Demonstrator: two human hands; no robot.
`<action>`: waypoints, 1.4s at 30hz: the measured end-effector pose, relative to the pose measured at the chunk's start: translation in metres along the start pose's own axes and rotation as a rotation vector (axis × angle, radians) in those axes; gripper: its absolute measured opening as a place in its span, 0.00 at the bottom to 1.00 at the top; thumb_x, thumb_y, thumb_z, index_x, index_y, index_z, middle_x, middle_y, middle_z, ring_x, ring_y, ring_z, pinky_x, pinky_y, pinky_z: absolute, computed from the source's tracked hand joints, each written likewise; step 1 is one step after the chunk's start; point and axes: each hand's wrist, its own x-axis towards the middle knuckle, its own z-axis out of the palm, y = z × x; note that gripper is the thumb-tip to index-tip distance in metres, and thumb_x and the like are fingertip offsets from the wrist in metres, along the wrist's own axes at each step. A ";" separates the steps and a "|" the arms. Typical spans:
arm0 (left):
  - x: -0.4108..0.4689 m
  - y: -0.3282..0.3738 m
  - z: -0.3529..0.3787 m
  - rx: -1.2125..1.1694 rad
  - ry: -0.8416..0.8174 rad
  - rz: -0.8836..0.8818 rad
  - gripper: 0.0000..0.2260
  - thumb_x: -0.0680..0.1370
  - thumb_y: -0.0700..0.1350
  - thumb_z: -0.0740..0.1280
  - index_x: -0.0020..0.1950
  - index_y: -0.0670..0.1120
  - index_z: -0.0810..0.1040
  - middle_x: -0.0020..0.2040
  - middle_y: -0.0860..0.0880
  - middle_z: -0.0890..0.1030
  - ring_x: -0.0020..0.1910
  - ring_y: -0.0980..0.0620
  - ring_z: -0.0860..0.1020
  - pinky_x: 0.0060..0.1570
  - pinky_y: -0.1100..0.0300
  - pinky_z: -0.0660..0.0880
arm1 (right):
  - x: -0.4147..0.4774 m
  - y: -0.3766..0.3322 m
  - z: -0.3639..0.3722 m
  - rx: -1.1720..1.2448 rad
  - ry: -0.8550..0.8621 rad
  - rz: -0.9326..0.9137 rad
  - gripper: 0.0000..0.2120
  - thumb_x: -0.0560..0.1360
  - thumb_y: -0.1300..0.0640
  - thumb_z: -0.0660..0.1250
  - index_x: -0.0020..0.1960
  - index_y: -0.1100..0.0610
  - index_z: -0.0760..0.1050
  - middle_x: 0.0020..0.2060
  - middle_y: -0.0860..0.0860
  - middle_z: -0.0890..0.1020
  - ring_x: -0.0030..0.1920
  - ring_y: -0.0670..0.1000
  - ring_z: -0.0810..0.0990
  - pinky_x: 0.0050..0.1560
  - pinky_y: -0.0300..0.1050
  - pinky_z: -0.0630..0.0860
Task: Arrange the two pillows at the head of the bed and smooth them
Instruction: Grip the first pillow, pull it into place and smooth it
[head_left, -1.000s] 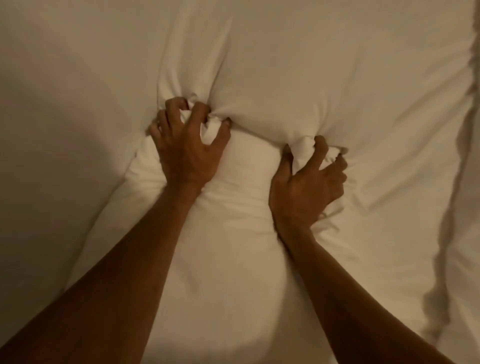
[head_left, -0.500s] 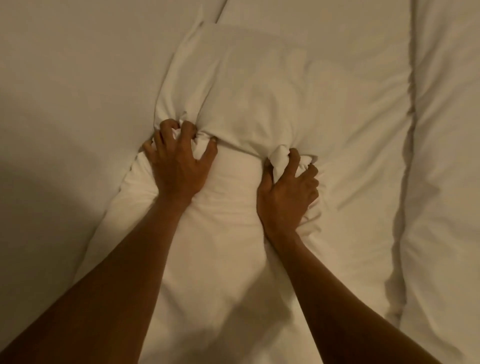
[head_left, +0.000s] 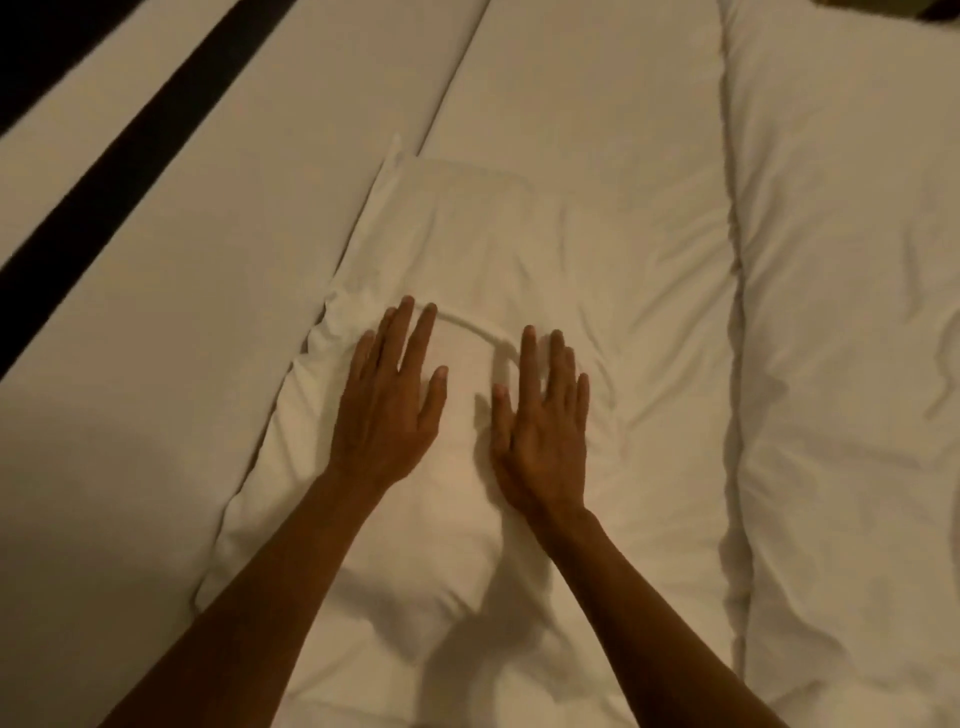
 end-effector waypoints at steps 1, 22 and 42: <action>-0.012 -0.005 0.005 0.037 -0.067 0.017 0.26 0.84 0.54 0.51 0.81 0.48 0.55 0.81 0.45 0.55 0.80 0.48 0.54 0.77 0.44 0.55 | -0.006 0.006 0.006 -0.053 -0.057 -0.044 0.29 0.84 0.43 0.47 0.81 0.47 0.41 0.81 0.53 0.43 0.80 0.52 0.38 0.79 0.55 0.41; -0.001 -0.019 0.005 0.078 -0.118 -0.186 0.28 0.83 0.56 0.39 0.81 0.48 0.51 0.81 0.44 0.52 0.80 0.44 0.53 0.77 0.41 0.51 | -0.008 0.035 -0.007 -0.021 -0.079 0.114 0.33 0.83 0.41 0.41 0.81 0.57 0.38 0.81 0.53 0.41 0.80 0.48 0.37 0.80 0.52 0.41; 0.095 -0.009 0.039 0.137 -0.124 0.035 0.24 0.84 0.50 0.45 0.81 0.47 0.55 0.80 0.42 0.57 0.79 0.42 0.56 0.77 0.45 0.53 | 0.104 0.035 0.005 -0.013 -0.118 -0.007 0.32 0.84 0.41 0.44 0.81 0.57 0.42 0.81 0.55 0.45 0.80 0.51 0.41 0.79 0.49 0.40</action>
